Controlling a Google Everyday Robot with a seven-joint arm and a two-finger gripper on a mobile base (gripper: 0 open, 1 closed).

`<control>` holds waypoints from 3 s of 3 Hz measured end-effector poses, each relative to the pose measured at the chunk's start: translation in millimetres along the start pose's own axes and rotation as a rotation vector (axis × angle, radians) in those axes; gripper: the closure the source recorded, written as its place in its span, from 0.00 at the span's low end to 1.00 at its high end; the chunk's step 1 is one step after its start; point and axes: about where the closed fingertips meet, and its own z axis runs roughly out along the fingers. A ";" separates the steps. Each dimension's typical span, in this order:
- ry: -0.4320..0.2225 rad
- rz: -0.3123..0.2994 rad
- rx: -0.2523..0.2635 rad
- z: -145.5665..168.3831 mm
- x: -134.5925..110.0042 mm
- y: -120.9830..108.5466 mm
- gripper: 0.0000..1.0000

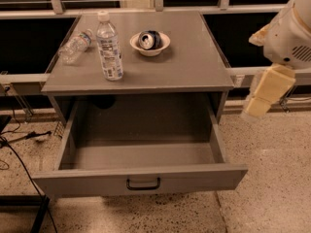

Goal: Place blue plastic bottle into top drawer

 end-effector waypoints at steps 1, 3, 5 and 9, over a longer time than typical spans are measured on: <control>-0.056 0.011 0.023 29.8 -26.4 -18.9 0.00; -0.101 0.038 0.046 52.5 -44.8 -38.0 0.00; -0.208 0.101 0.085 77.8 -72.9 -83.1 0.00; -0.548 0.105 0.050 126.8 -191.3 -133.4 0.00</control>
Offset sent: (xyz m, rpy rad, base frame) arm 0.0866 0.0581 -0.0342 0.1314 -0.0873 -0.0186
